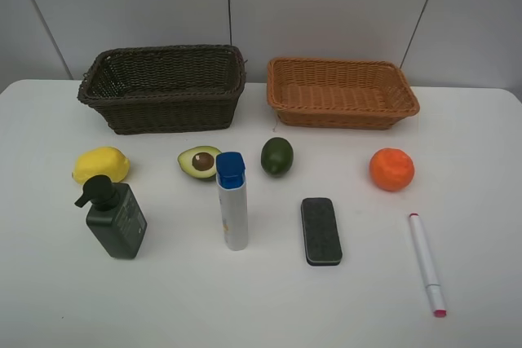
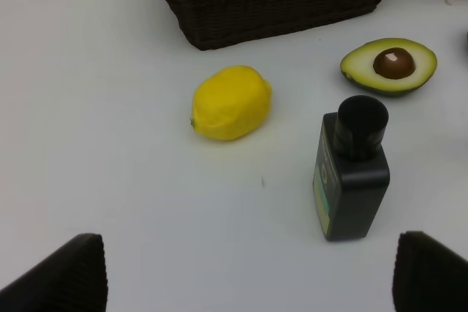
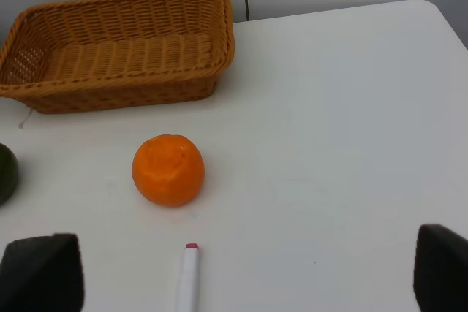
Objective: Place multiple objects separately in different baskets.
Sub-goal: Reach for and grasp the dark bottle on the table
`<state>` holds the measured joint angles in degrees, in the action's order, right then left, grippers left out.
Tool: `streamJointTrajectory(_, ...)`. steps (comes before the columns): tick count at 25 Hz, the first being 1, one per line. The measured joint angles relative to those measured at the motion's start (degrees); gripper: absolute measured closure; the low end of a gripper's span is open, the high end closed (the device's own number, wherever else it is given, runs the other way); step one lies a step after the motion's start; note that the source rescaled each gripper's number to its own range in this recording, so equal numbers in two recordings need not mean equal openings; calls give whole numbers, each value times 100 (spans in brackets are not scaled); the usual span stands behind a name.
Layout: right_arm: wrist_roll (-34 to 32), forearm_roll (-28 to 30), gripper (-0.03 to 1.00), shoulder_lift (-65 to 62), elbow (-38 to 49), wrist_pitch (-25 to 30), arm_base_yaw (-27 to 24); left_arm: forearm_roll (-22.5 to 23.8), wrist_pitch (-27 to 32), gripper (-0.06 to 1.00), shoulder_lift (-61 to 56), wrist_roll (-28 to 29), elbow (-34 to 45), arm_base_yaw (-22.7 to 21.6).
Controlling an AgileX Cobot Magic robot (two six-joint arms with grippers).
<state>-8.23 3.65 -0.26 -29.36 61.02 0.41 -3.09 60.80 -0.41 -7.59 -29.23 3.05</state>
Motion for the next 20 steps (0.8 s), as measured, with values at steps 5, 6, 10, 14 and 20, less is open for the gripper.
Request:
streamJointTrajectory(5, 0, 0, -2, 0, 0, 0, 0, 0, 0, -6, 0, 0, 0, 0)
streamJointTrajectory(6, 0, 0, -2, 0, 0, 0, 0, 0, 0, -6, 0, 0, 0, 0)
streamJointTrajectory(10, 0, 0, -2, 0, 0, 0, 0, 0, 0, -6, 0, 0, 0, 0)
streamJointTrajectory(14, 0, 0, -2, 0, 0, 0, 0, 0, 0, -6, 0, 0, 0, 0)
streamJointTrajectory(20, 0, 0, -2, 0, 0, 0, 0, 0, 0, -6, 0, 0, 0, 0)
